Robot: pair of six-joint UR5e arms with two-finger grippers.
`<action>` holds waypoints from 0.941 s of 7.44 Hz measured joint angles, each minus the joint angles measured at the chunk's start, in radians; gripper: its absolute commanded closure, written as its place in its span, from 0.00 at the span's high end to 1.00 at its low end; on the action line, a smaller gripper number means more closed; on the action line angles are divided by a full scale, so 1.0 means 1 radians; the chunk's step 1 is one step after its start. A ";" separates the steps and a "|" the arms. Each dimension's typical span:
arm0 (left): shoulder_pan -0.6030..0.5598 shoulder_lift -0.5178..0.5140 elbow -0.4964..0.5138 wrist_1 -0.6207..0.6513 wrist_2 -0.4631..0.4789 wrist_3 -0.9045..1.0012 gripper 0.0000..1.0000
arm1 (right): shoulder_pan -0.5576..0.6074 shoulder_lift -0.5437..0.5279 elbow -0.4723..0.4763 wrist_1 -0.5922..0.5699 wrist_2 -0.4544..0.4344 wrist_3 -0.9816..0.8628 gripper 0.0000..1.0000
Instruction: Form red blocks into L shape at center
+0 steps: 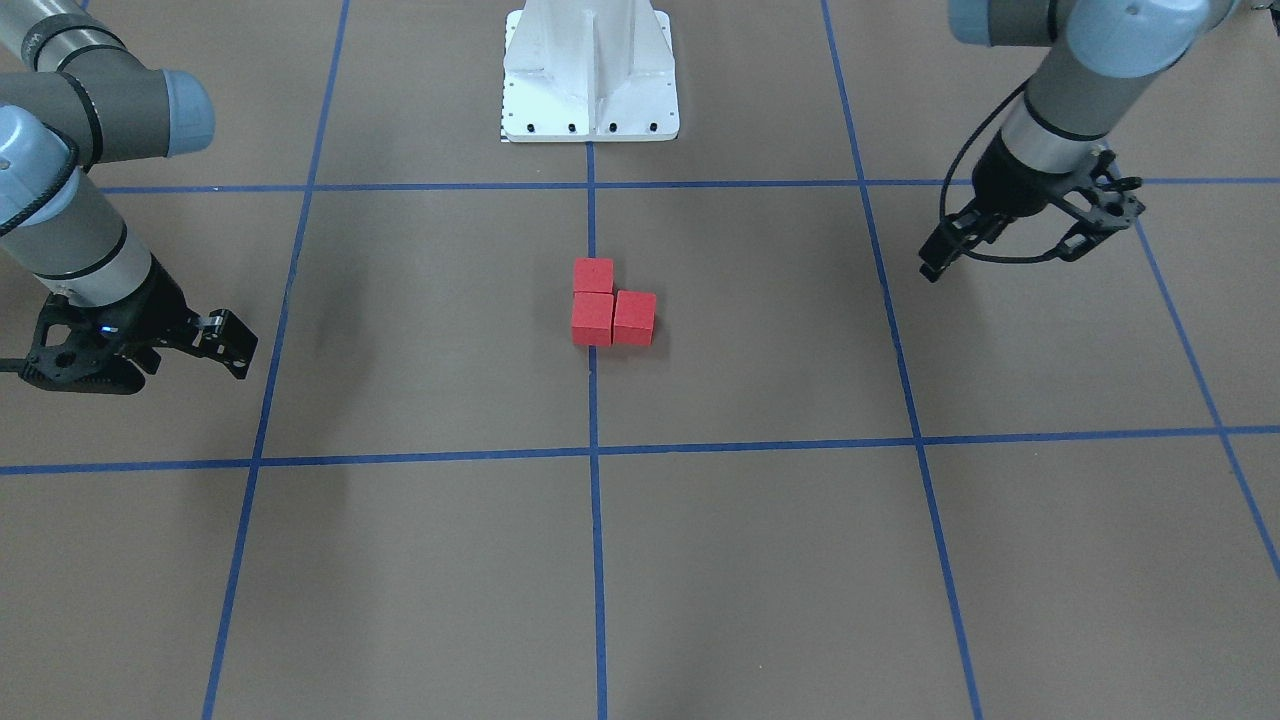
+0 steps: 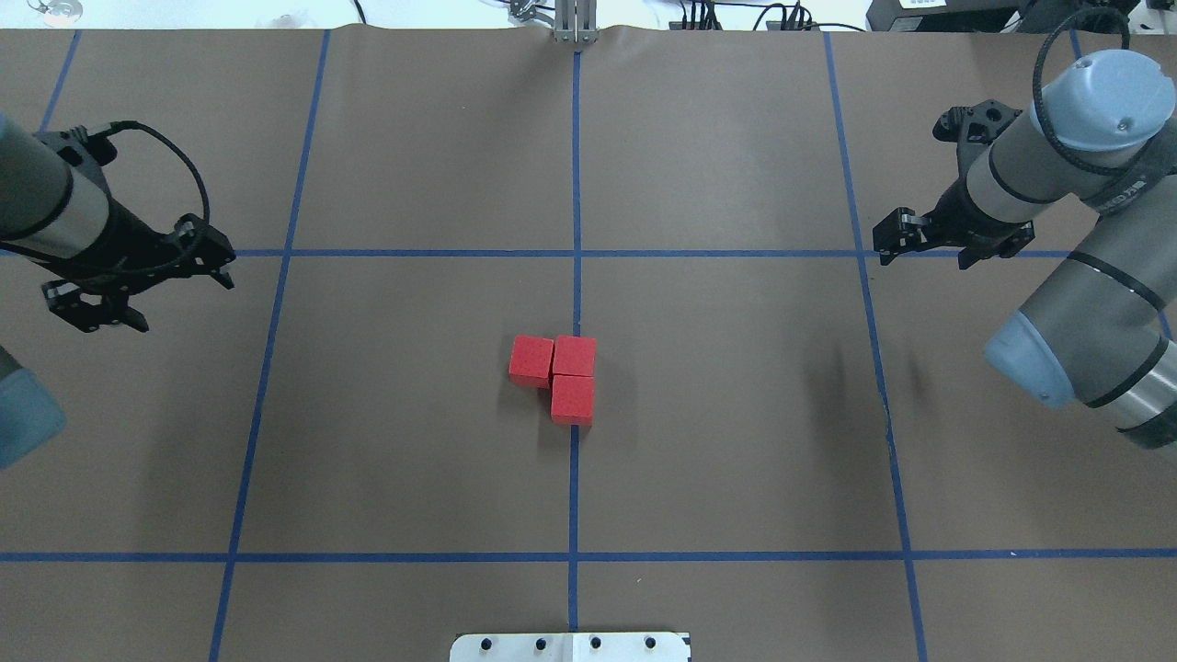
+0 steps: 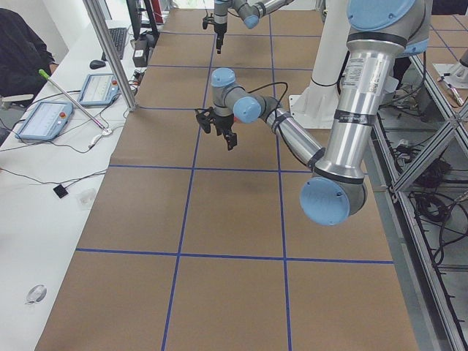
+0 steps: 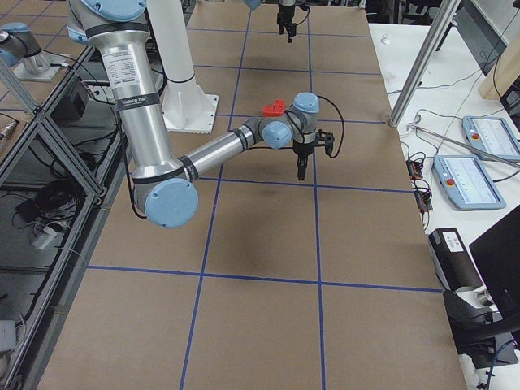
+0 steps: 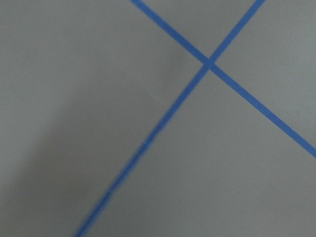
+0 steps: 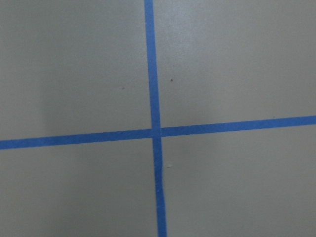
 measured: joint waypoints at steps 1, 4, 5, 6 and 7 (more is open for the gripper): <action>-0.061 0.050 0.002 -0.002 -0.001 0.209 1.00 | 0.041 -0.013 -0.001 -0.001 0.031 -0.049 1.00; -0.262 0.143 0.066 -0.008 -0.029 0.772 1.00 | 0.205 -0.076 -0.003 -0.012 0.132 -0.251 1.00; -0.336 0.151 0.115 -0.009 -0.068 0.936 1.00 | 0.265 -0.105 -0.005 -0.015 0.160 -0.333 1.00; -0.415 0.151 0.176 -0.010 -0.092 1.098 1.00 | 0.318 -0.130 -0.006 -0.019 0.176 -0.411 1.00; -0.476 0.147 0.226 -0.009 -0.104 1.205 1.00 | 0.354 -0.142 -0.007 -0.037 0.183 -0.473 1.00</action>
